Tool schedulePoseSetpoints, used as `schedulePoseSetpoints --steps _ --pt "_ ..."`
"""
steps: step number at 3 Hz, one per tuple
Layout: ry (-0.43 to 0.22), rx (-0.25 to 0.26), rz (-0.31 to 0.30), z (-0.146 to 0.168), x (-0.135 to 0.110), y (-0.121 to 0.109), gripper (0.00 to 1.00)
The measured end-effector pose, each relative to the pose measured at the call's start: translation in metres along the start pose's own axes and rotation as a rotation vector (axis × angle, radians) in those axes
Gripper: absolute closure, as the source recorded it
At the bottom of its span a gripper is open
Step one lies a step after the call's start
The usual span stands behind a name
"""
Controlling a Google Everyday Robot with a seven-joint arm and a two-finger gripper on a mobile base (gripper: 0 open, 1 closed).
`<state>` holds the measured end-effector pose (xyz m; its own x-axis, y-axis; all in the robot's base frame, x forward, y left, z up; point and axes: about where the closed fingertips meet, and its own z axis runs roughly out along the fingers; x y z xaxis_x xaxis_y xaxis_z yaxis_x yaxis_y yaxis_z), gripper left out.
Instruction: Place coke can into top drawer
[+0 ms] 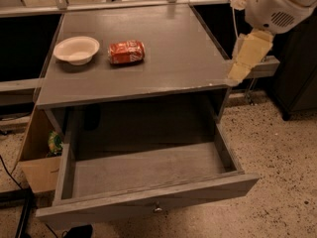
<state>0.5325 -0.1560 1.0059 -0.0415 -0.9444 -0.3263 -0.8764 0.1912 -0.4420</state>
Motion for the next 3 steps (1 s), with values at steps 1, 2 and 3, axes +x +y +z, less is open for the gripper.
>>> schedulePoseSetpoints --steps 1,2,3 --pt "-0.055 0.023 -0.067 0.022 -0.041 -0.035 0.0" --pt "-0.083 0.033 -0.11 0.036 -0.068 -0.055 0.0" --pt "-0.096 0.031 -0.134 0.068 -0.098 -0.079 0.0"
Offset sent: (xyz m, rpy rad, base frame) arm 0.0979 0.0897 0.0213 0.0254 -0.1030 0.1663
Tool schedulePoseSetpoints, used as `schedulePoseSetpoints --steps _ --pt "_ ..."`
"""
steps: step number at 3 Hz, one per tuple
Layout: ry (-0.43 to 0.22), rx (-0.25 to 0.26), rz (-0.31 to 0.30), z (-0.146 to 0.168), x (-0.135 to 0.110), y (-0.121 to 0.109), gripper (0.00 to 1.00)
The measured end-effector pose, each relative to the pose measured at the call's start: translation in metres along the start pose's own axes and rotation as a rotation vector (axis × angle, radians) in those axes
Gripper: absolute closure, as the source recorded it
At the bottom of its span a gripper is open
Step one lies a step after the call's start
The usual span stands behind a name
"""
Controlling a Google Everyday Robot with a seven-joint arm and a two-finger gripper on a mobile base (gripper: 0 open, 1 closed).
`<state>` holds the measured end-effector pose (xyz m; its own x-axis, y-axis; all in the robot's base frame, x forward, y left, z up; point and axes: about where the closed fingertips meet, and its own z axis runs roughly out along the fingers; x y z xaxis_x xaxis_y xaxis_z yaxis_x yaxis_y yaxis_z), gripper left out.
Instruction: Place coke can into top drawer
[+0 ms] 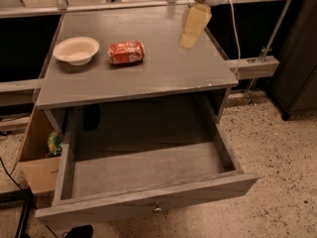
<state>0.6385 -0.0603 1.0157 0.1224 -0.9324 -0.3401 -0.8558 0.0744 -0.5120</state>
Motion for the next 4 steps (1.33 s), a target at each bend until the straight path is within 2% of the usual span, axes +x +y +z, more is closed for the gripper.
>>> schedulePoseSetpoints --steps 1,2,3,4 --pt "0.004 -0.012 -0.004 0.03 -0.014 -0.016 0.0" --pt "0.002 -0.052 -0.037 0.071 -0.047 -0.023 0.0" --pt "-0.009 -0.089 -0.067 0.098 -0.073 -0.021 0.0" --pt "-0.016 -0.088 -0.061 0.108 -0.065 -0.023 0.0"
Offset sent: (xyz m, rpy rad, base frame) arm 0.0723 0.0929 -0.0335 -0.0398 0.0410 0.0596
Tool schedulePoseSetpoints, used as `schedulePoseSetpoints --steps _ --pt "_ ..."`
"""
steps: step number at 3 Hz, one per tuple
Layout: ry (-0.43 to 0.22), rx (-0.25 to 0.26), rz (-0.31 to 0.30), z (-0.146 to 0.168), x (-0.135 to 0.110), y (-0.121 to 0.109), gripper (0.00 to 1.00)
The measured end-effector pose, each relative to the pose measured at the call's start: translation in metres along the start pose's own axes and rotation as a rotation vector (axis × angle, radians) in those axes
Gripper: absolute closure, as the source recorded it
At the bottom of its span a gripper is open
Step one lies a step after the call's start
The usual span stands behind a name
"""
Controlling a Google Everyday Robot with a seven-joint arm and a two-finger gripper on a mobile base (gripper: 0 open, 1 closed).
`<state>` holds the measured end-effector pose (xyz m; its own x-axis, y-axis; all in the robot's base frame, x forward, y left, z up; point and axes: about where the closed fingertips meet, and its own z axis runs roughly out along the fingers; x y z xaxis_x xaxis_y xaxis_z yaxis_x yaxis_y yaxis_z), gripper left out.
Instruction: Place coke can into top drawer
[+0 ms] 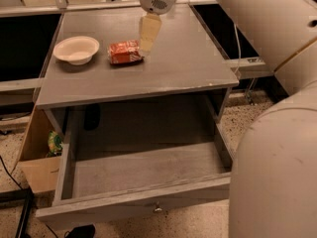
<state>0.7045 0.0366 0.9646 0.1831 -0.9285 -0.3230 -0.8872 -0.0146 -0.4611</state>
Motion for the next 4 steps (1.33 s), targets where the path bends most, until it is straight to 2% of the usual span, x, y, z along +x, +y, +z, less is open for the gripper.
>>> schedulePoseSetpoints --steps 2,4 --pt "-0.022 0.0 0.022 0.038 0.02 -0.015 0.0" --pt "-0.064 -0.022 0.043 0.071 0.021 -0.032 0.04"
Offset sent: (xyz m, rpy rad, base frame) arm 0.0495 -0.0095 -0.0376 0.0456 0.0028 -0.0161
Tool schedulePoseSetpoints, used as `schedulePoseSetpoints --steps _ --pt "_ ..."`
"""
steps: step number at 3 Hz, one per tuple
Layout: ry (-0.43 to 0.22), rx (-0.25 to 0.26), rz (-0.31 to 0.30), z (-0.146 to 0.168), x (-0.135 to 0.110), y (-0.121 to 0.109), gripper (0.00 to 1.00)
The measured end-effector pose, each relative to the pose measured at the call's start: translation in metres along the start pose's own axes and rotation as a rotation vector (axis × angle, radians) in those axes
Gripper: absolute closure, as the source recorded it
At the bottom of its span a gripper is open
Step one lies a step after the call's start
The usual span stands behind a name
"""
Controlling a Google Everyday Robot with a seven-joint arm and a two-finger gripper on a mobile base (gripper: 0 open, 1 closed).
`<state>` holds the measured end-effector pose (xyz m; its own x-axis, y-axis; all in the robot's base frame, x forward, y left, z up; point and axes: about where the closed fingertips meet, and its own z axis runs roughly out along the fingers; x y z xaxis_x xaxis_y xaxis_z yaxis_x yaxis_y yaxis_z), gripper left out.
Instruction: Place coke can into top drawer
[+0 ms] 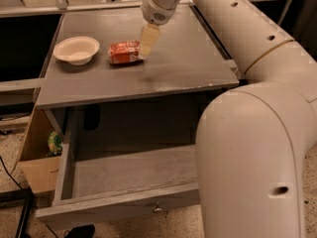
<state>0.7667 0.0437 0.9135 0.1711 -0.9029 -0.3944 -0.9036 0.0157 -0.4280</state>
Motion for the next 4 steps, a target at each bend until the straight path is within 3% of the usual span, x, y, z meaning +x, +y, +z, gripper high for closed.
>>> schedulePoseSetpoints --steps 2,4 --pt "-0.032 -0.05 -0.002 0.021 -0.009 0.001 0.13" --pt "-0.052 -0.101 -0.002 0.038 -0.015 0.006 0.12"
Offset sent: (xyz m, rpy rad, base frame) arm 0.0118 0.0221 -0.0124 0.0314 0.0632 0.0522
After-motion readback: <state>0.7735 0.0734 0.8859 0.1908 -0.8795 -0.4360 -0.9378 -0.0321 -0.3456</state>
